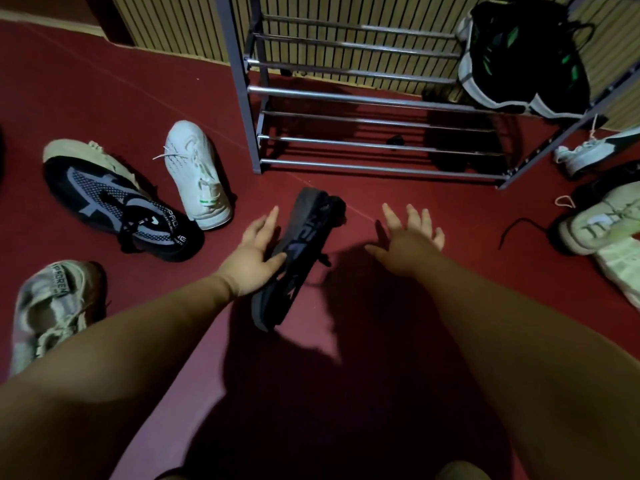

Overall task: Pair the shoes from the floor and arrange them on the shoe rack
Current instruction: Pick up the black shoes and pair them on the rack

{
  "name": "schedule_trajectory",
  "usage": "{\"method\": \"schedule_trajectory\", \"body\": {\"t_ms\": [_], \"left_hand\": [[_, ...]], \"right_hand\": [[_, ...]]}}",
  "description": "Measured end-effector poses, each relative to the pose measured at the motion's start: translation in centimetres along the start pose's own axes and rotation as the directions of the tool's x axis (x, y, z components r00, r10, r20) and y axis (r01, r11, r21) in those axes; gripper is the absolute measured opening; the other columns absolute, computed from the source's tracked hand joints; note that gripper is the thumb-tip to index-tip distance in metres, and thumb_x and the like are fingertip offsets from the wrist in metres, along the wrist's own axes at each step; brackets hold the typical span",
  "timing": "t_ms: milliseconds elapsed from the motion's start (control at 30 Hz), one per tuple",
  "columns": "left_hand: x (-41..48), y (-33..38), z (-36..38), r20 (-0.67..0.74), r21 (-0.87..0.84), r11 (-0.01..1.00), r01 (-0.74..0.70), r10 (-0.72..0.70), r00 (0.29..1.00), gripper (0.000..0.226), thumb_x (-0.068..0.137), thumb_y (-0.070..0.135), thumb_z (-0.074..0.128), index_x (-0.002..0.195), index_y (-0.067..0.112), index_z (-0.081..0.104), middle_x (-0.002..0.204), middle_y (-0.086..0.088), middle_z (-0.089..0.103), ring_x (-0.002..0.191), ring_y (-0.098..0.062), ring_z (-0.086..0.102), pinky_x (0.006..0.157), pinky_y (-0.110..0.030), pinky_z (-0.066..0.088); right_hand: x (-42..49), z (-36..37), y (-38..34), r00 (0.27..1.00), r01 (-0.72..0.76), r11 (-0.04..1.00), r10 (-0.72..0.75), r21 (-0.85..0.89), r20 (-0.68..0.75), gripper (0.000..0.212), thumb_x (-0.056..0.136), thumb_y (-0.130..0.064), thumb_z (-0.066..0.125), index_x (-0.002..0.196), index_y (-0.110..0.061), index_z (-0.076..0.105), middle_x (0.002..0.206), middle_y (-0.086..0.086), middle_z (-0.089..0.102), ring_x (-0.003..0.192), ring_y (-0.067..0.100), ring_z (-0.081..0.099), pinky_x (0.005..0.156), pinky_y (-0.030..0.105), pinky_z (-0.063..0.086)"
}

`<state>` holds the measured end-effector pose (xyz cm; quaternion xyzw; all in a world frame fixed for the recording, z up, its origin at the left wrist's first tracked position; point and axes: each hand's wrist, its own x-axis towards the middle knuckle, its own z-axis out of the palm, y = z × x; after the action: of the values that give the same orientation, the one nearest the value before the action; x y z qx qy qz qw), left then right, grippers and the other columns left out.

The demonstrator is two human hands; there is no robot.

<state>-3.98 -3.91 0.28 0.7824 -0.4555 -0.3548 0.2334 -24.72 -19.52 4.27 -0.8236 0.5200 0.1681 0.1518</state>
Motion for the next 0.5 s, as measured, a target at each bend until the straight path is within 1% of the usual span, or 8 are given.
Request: {"method": "schedule_trajectory", "body": {"t_ms": [67, 133, 167, 233, 267, 333, 400, 500], "left_hand": [[-0.2, 0.0, -0.9, -0.151, 0.111, 0.99, -0.088, 0.105, 0.983, 0.072, 0.093, 0.009, 0.047, 0.151, 0.025, 0.006, 0.156, -0.011, 0.01, 0.144, -0.024, 0.015, 0.112, -0.025, 0.013], [-0.4, -0.6, -1.1, -0.196, 0.136, 0.989, -0.065, 0.091, 0.976, 0.065, 0.095, 0.015, 0.047, 0.151, 0.02, 0.013, 0.155, -0.013, 0.015, 0.142, -0.029, 0.019, 0.116, -0.031, 0.016], [-0.6, -1.0, -0.9, -0.167, 0.136, 0.991, -0.005, 0.028, 0.986, 0.066, 0.096, 0.024, 0.048, 0.151, 0.02, 0.011, 0.155, -0.014, 0.013, 0.142, -0.031, 0.018, 0.117, -0.034, 0.016], [-1.2, -1.7, -0.2, -0.03, 0.232, 0.959, 0.163, -0.16, 0.987, 0.084, 0.09, 0.045, 0.054, 0.151, 0.026, -0.002, 0.157, -0.015, -0.002, 0.143, -0.036, 0.011, 0.117, -0.039, 0.015], [-1.5, -2.1, 0.2, 0.038, 0.327, 0.918, 0.223, -0.248, 0.968, 0.095, 0.085, 0.052, 0.057, 0.149, 0.031, -0.01, 0.157, -0.015, -0.011, 0.144, -0.038, 0.006, 0.117, -0.041, 0.015], [-2.2, -2.7, 0.6, 0.1, 0.479, 0.831, 0.283, -0.372, 0.923, 0.109, 0.078, 0.059, 0.063, 0.146, 0.036, -0.02, 0.154, -0.013, -0.024, 0.144, -0.038, -0.002, 0.117, -0.043, 0.013], [-2.5, -3.3, 0.6, 0.105, 0.53, 0.791, 0.307, -0.421, 0.901, 0.115, 0.074, 0.061, 0.066, 0.144, 0.038, -0.022, 0.154, -0.013, -0.026, 0.144, -0.037, -0.005, 0.116, -0.044, 0.013], [-2.6, -3.6, 0.6, 0.122, 0.578, 0.784, 0.227, -0.358, 0.926, 0.12, 0.07, 0.063, 0.068, 0.145, 0.035, -0.021, 0.155, -0.016, -0.014, 0.143, -0.037, 0.0, 0.115, -0.042, 0.014]], "right_hand": [[-0.1, 0.1, -0.4, 1.0, 0.018, 1.0, -0.018, -0.013, -0.008, 0.085, 0.087, -0.06, 0.049, 0.149, -0.039, -0.004, 0.159, 0.006, -0.011, 0.145, 0.03, -0.014, 0.114, 0.053, 0.001], [-0.1, 0.1, -1.0, 0.999, 0.035, 0.999, -0.035, -0.025, -0.008, 0.084, 0.086, -0.06, 0.049, 0.149, -0.039, -0.004, 0.159, 0.006, -0.011, 0.145, 0.03, -0.013, 0.115, 0.053, 0.002], [-0.2, 0.1, -1.2, 0.999, 0.041, 0.999, -0.041, -0.029, -0.004, 0.084, 0.087, -0.06, 0.05, 0.149, -0.039, -0.004, 0.159, 0.006, -0.011, 0.145, 0.03, -0.013, 0.115, 0.053, 0.002], [-0.2, 0.1, -1.8, 0.999, 0.05, 0.998, -0.05, -0.033, 0.003, 0.084, 0.087, -0.06, 0.05, 0.148, -0.04, -0.004, 0.159, 0.006, -0.012, 0.145, 0.029, -0.014, 0.115, 0.052, 0.002], [-0.1, 0.1, -2.0, 0.999, 0.054, 0.998, -0.054, -0.034, 0.005, 0.084, 0.087, -0.06, 0.05, 0.148, -0.04, -0.004, 0.159, 0.006, -0.012, 0.145, 0.029, -0.014, 0.115, 0.052, 0.001], [-0.1, 0.1, -2.5, 0.998, 0.062, 0.997, -0.062, -0.036, 0.011, 0.084, 0.087, -0.06, 0.049, 0.148, -0.04, -0.005, 0.159, 0.006, -0.011, 0.145, 0.029, -0.013, 0.115, 0.052, 0.002], [-0.1, 0.3, -2.8, 0.997, 0.076, 0.996, -0.075, -0.042, 0.013, 0.084, 0.087, -0.061, 0.049, 0.148, -0.039, -0.004, 0.159, 0.006, -0.01, 0.145, 0.029, -0.011, 0.115, 0.052, 0.004], [-0.1, 0.8, -3.2, 0.995, 0.103, 0.993, -0.103, -0.055, 0.007, 0.084, 0.086, -0.062, 0.048, 0.149, -0.038, -0.003, 0.159, 0.008, -0.007, 0.145, 0.03, -0.008, 0.115, 0.052, 0.007]]}}
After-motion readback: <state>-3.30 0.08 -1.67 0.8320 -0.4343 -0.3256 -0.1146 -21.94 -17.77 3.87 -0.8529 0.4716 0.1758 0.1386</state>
